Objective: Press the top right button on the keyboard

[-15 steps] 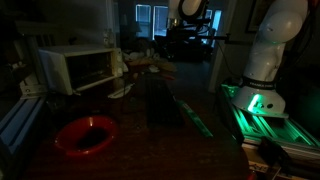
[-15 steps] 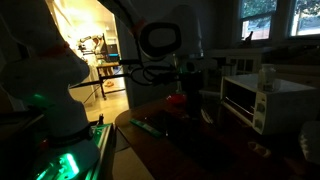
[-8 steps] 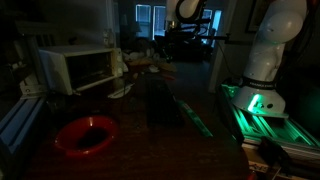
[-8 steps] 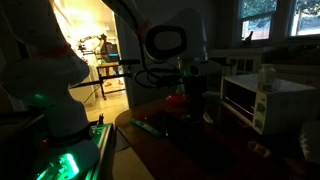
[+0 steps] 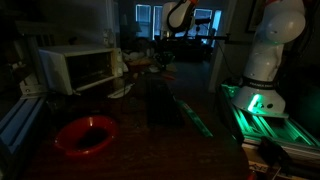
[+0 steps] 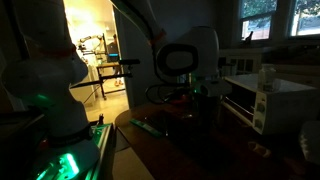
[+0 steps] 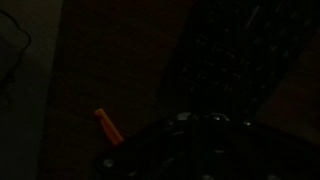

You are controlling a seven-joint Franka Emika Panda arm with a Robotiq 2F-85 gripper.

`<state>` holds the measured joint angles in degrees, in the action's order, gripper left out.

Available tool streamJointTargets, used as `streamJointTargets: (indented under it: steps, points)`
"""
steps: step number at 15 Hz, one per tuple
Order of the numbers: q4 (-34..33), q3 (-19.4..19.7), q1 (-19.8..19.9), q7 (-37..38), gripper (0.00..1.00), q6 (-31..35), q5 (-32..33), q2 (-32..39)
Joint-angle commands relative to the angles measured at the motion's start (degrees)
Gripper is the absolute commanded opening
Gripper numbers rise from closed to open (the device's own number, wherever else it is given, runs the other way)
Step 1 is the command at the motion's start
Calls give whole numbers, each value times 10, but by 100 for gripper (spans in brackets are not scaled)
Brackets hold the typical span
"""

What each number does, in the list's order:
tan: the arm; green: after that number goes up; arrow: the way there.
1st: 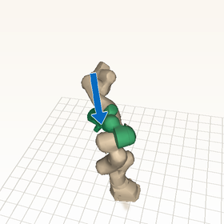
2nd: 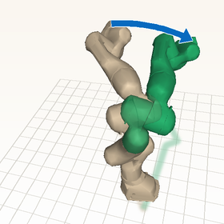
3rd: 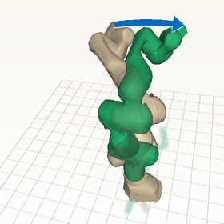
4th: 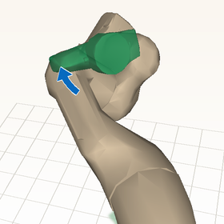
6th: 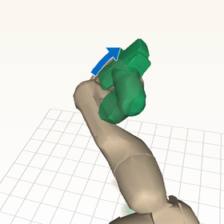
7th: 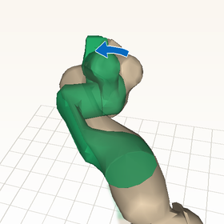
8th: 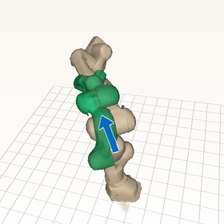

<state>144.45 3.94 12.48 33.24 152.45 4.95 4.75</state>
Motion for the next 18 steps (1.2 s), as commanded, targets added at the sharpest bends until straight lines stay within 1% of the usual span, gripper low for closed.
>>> streamJointTargets:
  steps: [1, 3, 6, 10, 11, 14, 18]
  points:
    - [-38, 26, -27, -5, 0, 59, -39, 73]
    - [-52, 30, -33, -21, 0, 72, -69, 102]
    - [-65, 27, -38, -54, 0, 53, -114, 127]
    - [-70, 36, -53, -65, 0, 65, -126, 144]
    - [-71, 38, -55, -67, 0, 78, -128, 148]
    - [-73, 30, -53, -85, 0, 90, -146, 149]
    - [-75, 32, -60, -96, 0, 95, -149, 151]
